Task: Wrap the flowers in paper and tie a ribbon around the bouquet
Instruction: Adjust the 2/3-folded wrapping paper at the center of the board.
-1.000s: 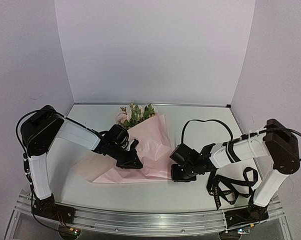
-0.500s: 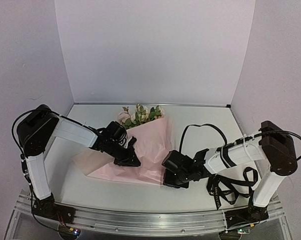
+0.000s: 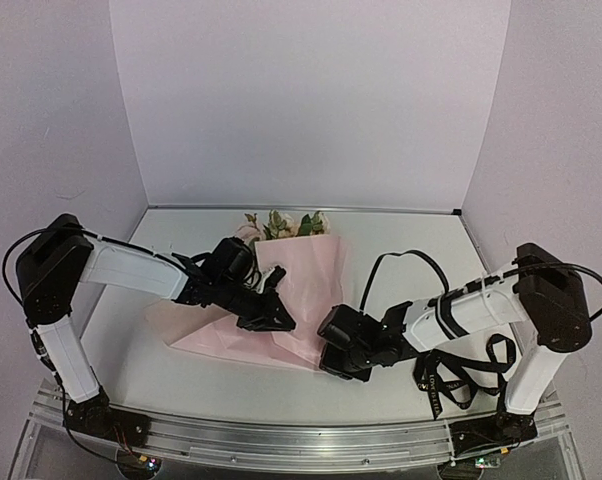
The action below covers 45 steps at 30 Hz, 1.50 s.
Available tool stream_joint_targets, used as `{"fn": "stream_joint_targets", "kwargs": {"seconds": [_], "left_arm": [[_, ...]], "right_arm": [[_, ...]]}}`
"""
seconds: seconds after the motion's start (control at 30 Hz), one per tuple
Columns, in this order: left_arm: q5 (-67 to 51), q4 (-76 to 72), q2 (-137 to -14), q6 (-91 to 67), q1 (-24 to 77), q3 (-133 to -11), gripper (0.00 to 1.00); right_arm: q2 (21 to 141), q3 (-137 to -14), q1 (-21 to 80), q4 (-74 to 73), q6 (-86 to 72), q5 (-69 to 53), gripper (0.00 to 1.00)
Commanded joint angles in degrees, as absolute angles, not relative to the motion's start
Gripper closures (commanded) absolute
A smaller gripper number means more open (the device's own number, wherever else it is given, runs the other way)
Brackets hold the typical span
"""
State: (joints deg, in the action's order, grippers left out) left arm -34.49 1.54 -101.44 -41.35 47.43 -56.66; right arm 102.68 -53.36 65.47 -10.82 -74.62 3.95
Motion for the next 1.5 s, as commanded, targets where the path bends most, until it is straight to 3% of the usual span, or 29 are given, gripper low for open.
{"fn": "stream_joint_targets", "kwargs": {"seconds": [0.0,0.23,0.33,0.43,0.57,0.63,0.77,1.1,1.3,1.47], "left_arm": [[-33.03,-2.55,-104.01,-43.76,47.83,-55.79,0.9],[-26.83,-0.8,-109.06,-44.4,47.99,-53.57,0.96],[-25.64,-0.65,-110.41,-44.55,47.96,-53.01,0.98],[-25.15,-0.37,-110.61,-44.48,47.99,-52.91,0.98],[-24.45,1.35,-110.95,-44.07,48.0,-52.98,0.99],[-24.33,1.7,-111.14,-43.94,48.0,-52.96,1.0],[-23.96,2.82,-111.2,-43.35,47.85,-53.03,1.0],[-23.87,6.17,-110.91,-42.22,47.03,-54.95,1.0],[-24.05,7.87,-111.52,-41.59,46.74,-56.28,1.0],[-24.0,8.96,-111.44,-41.24,46.58,-56.68,1.0]], "right_arm": [[104.23,-53.42,66.1,-12.41,-74.67,4.58,1.0],[103.18,-53.76,66.14,-12.33,-70.12,3.55,0.99],[101.54,-52.85,66.07,-11.97,-68.19,3.75,0.83],[97.64,-51.28,64.79,-10.97,-64.52,3.07,0.61],[91.27,-48.26,59.65,-4.87,-58.18,-2.67,0.46],[90.25,-47.87,56.21,-0.24,-55.99,-8.29,0.46],[93.86,-49.44,50.84,9.06,-55.3,-17.27,0.56],[111.58,-64.99,41.24,11.79,-59.84,-26.6,0.7],[117.28,-67.72,33.57,10.28,-58.33,-26.81,0.67],[121.41,-77.56,30.8,2.12,-53.42,-28.21,0.56]]}}
